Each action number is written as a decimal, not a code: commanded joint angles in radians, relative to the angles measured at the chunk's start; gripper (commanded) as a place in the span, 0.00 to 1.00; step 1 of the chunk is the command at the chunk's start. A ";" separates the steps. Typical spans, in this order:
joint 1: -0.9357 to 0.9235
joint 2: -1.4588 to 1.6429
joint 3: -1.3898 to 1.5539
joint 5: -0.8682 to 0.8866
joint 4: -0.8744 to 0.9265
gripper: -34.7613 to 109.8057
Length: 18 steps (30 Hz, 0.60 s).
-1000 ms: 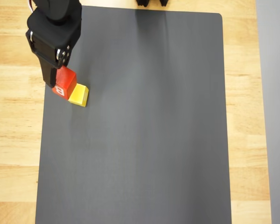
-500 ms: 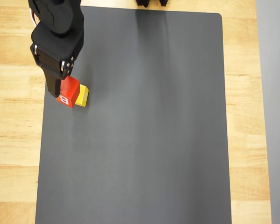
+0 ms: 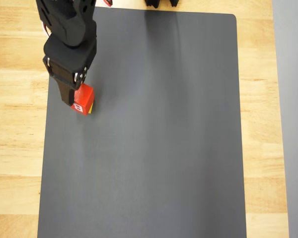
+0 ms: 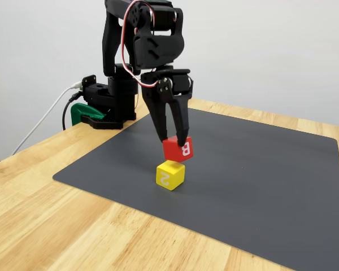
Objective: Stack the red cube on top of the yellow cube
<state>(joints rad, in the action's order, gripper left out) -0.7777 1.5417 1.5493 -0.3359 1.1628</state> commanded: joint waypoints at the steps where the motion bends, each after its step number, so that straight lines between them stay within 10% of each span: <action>1: -0.006 0.064 0.020 0.006 0.000 0.24; 18: -0.040 0.069 0.031 0.055 -0.020 0.39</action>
<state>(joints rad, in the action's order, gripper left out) -0.8038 1.5616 1.5754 -0.2838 1.1397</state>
